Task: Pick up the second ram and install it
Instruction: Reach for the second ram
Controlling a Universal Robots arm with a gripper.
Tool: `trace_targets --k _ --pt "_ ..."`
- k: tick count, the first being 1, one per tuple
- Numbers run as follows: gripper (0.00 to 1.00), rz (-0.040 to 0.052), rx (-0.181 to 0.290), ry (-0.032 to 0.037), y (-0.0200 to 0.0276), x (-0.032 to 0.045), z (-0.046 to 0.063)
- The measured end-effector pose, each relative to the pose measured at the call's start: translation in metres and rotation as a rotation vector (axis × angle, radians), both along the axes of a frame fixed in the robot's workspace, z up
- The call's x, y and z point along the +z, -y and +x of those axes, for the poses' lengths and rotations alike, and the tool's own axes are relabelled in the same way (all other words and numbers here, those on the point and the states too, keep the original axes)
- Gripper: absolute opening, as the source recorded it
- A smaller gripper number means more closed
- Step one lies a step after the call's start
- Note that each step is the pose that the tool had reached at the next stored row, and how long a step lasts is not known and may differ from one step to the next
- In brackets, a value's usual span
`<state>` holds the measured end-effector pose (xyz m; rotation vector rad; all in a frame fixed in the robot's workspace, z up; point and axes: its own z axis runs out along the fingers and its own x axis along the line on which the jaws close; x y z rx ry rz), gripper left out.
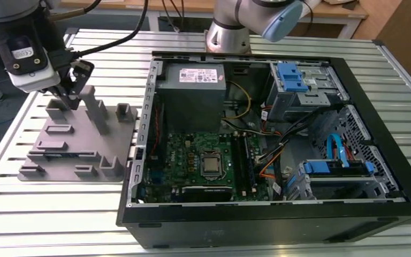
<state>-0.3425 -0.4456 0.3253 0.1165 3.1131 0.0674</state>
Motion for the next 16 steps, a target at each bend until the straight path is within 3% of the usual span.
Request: trace_targets --k 16 --pt "0.11 0.0001 0.0 -0.0003 0.0053 -0.0236 0.0"
